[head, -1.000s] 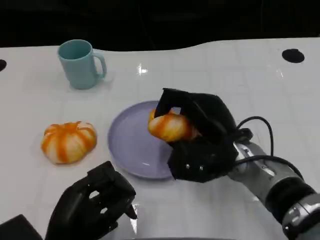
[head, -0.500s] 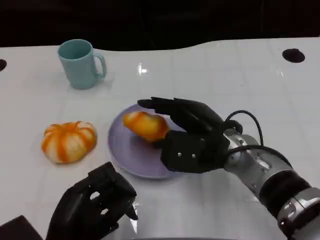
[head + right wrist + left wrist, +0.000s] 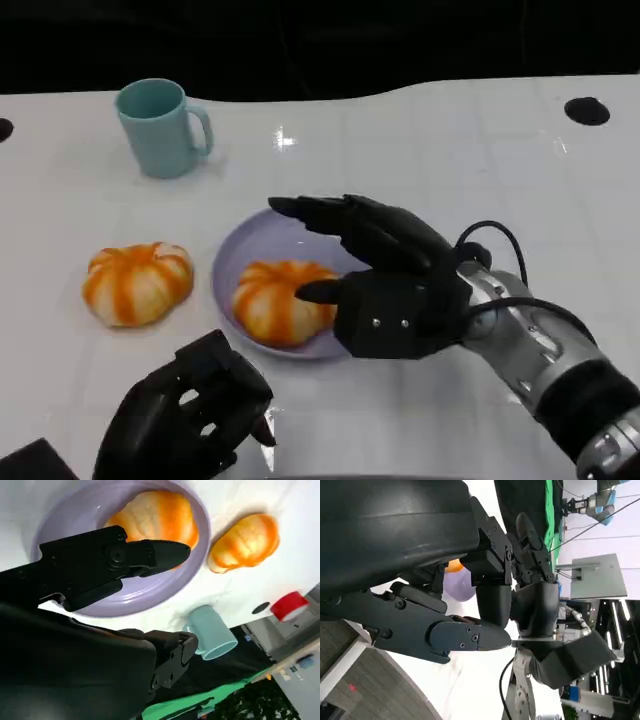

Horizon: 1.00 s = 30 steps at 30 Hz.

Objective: Grasp the bread from the table and place it into the plate.

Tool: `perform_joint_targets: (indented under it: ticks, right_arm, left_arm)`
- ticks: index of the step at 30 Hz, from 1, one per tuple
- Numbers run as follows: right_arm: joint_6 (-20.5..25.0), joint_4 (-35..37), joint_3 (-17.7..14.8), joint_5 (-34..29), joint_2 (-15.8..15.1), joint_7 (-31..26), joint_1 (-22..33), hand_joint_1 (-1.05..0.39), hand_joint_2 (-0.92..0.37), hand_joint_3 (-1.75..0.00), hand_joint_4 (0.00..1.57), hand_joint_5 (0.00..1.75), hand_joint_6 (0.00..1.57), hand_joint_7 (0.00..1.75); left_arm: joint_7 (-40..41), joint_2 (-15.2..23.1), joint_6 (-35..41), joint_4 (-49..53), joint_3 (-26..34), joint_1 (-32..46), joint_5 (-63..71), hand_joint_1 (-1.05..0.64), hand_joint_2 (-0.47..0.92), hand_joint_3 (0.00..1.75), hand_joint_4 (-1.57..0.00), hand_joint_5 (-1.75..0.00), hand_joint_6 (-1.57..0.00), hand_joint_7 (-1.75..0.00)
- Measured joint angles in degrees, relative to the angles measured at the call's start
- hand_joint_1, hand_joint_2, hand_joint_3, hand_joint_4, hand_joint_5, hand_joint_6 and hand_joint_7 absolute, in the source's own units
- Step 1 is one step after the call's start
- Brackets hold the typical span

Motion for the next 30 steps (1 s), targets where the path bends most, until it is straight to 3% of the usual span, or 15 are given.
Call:
perform_joint_targets:
  ticks: [4, 6, 19, 20, 22, 26, 30]
  right_arm:
    - [-0.3, -4.3, -0.2, 0.3, -1.7, 0.4, 2.6, -0.65, -0.92, -0.32, 0.09, 0.3, 0.24, 0.04]
    - [-1.6, -7.2, -0.2, 0.4, -3.1, 0.3, 4.8, -0.62, -0.92, -0.28, 0.09, 0.45, 0.29, 0.05]
    - [-10.0, -23.3, -4.3, 0.1, -11.4, -3.7, 18.6, -0.44, -0.92, -0.12, 0.54, 0.9, 0.7, 0.25]
    - [-10.4, -24.0, -4.6, 0.2, -11.8, -3.8, 19.3, -0.41, -0.91, -0.12, 0.58, 1.03, 0.74, 0.31]
    - [-11.1, -26.0, -5.4, 0.3, -12.5, -4.1, 21.1, -0.35, -0.88, -0.18, 0.64, 1.14, 0.71, 0.52]
    - [-12.6, -29.9, -7.3, 1.7, -13.7, -4.3, 25.1, -0.23, -0.56, -0.73, 0.8, 1.33, 0.76, 0.87]
    - [-14.1, -32.0, -9.2, 2.6, -14.9, -4.6, 28.8, -0.18, -0.41, -0.99, 0.83, 1.53, 0.79, 1.13]
  left_arm:
    - [0.0, 0.0, -0.1, 0.0, 0.0, 0.0, 0.0, -0.56, 0.92, 0.35, -0.59, -1.75, -0.57, -1.44]
    - [0.0, 0.0, -0.1, -0.1, 0.0, -0.1, 0.0, -0.56, 0.92, 0.35, -0.59, -1.75, -0.57, -1.44]
    - [0.0, 0.0, 0.1, -0.1, 0.1, -0.8, -0.1, -0.55, 0.92, 0.34, -0.59, -1.75, -0.55, -1.45]
    - [0.0, 0.0, 0.2, -0.1, 0.1, -0.8, -0.1, -0.56, 0.92, 0.34, -0.59, -1.75, -0.55, -1.46]
    - [0.0, -0.1, 0.5, -0.1, 0.1, -0.9, -0.1, -0.56, 0.92, 0.34, -0.59, -1.75, -0.55, -1.46]
    - [0.6, -0.1, 0.6, -0.3, 0.0, -0.7, -0.1, -0.56, 0.92, 0.35, -0.59, -1.75, -0.54, -1.47]
    - [1.0, -0.1, 0.8, -0.4, 0.0, -0.7, -0.1, -0.56, 0.92, 0.35, -0.59, -1.75, -0.54, -1.47]
